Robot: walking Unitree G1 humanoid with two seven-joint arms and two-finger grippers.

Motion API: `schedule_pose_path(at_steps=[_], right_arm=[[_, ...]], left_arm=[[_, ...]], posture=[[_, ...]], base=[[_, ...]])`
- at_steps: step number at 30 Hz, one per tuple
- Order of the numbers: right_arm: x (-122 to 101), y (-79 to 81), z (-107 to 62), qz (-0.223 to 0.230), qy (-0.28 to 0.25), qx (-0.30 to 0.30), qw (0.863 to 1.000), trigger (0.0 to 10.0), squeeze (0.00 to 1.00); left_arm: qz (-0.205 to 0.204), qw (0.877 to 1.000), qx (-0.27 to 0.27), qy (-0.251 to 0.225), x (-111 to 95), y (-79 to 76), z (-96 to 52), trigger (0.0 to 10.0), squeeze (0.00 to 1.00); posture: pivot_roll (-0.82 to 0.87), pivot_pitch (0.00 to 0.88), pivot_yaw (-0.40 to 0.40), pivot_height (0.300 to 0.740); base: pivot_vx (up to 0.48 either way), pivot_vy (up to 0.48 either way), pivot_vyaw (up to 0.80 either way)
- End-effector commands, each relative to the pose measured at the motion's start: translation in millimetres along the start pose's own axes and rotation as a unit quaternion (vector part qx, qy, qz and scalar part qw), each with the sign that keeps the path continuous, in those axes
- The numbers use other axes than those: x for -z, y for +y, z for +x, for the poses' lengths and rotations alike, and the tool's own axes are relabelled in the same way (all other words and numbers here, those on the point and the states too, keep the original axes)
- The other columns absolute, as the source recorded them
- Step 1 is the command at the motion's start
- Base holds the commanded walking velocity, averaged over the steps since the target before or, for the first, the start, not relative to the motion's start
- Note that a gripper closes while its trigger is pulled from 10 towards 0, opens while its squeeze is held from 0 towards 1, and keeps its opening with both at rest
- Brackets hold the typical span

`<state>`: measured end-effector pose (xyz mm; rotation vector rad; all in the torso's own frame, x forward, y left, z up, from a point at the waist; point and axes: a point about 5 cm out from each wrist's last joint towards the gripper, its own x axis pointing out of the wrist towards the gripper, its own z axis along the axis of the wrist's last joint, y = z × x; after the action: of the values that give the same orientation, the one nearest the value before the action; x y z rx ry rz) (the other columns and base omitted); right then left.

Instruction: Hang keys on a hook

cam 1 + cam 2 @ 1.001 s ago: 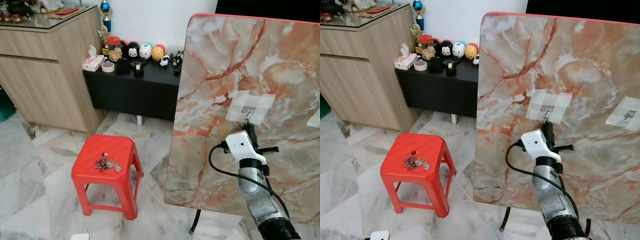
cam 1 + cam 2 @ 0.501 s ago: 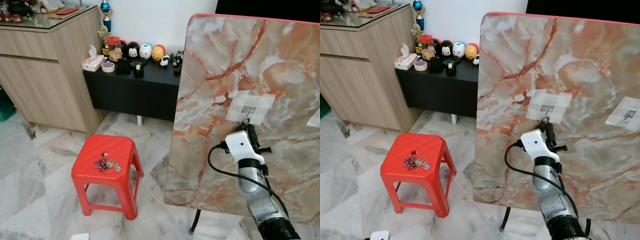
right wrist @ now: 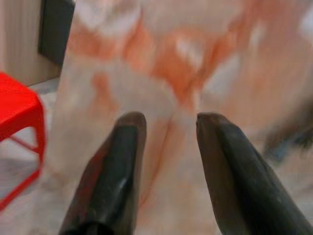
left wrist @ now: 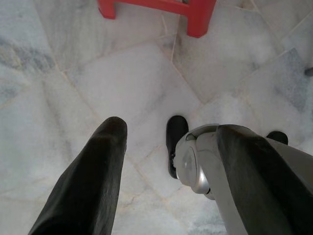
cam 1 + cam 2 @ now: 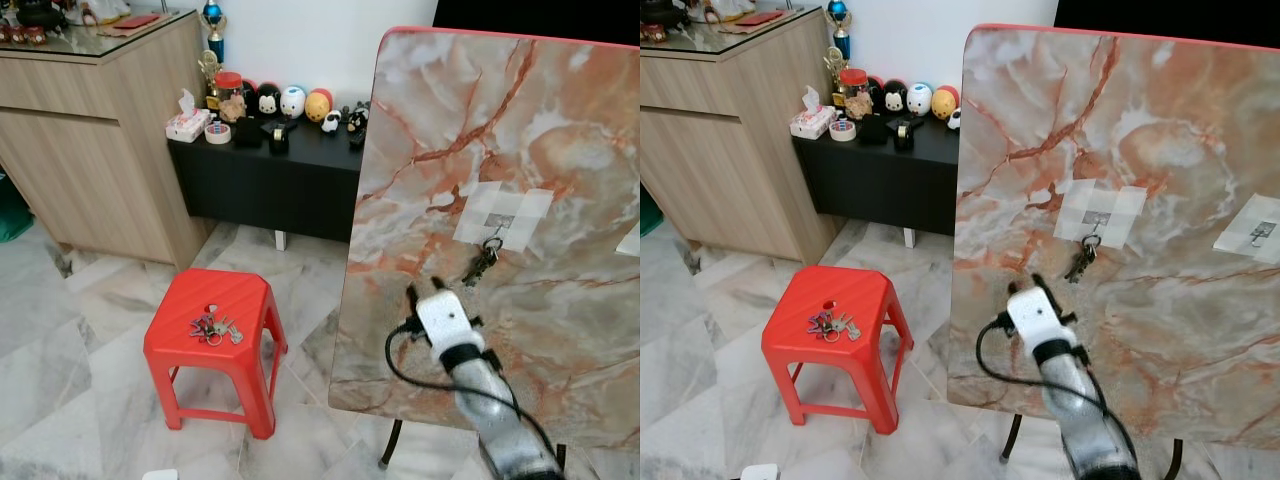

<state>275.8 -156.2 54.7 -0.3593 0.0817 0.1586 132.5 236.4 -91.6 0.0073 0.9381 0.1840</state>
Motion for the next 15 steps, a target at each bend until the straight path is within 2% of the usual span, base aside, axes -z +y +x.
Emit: schedule_pose_path(at_steps=[1,2,4,7,8,10,11,12,15], right_arm=[[19.1,-17.3,-7.8,0.045,0.063,0.042,0.996,10.0,0.0],[19.1,-17.3,-7.8,0.045,0.063,0.042,0.996,10.0,0.0],[44.5,-22.6,-19.0,0.07,0.129,0.057,0.988,10.0,0.0],[79.1,-23.8,-36.2,0.101,0.191,0.066,0.974,10.0,0.0],[79.1,-23.8,-36.2,0.101,0.191,0.066,0.974,10.0,0.0],[94.2,-20.3,-43.3,0.118,0.23,0.069,0.964,10.0,0.0],[103.7,-15.4,-48.1,0.137,0.257,0.071,0.954,10.0,0.0],[119.0,-2.3,-57.8,0.165,0.304,0.063,0.936,10.0,0.0],[134.4,12.4,-72.1,0.203,0.359,0.067,0.909,10.0,0.0]], left_arm=[[0.0,1.0,-0.001,0.011,5.1,2.0,-1.3,10.0,0.0],[0.0,1.0,-0.001,0.011,5.1,2.0,-1.3,10.0,0.0],[0.001,1.0,-0.001,0.011,4.9,2.7,-1.3,10.0,0.0],[0.008,1.0,0.001,0.01,3.3,4.2,-1.0,10.0,0.0],[0.008,1.0,0.001,0.01,3.3,4.2,-1.0,10.0,0.0],[0.009,1.0,0.001,0.009,2.6,4.6,-0.9,10.0,0.0],[0.011,1.0,0.002,0.008,1.7,4.8,-0.7,10.0,0.0],[0.015,1.0,0.004,0.007,0.0,4.8,-0.2,10.0,0.0],[0.019,1.0,0.005,0.006,-1.9,4.8,0.5,10.0,0.0]], posture=[[0.08,0.0,-0.065,0.74],[0.08,0.0,-0.065,0.74],[0.08,0.0,-0.058,0.74],[0.07,0.0,-0.044,0.74],[0.07,0.0,-0.044,0.74],[0.06,0.0,-0.038,0.74],[0.06,0.0,-0.03,0.74],[0.05,0.0,-0.02,0.74],[0.04,0.0,-0.006,0.74]], base=[[0.0,0.0,0.0],[0.0,0.0,0.0],[0.0,0.0,0.0],[0.0,0.0,0.0],[0.0,0.0,0.0],[0.0,0.0,0.0],[0.0,0.0,0.0],[0.0,0.0,0.0],[0.0,0.0,0.0]])
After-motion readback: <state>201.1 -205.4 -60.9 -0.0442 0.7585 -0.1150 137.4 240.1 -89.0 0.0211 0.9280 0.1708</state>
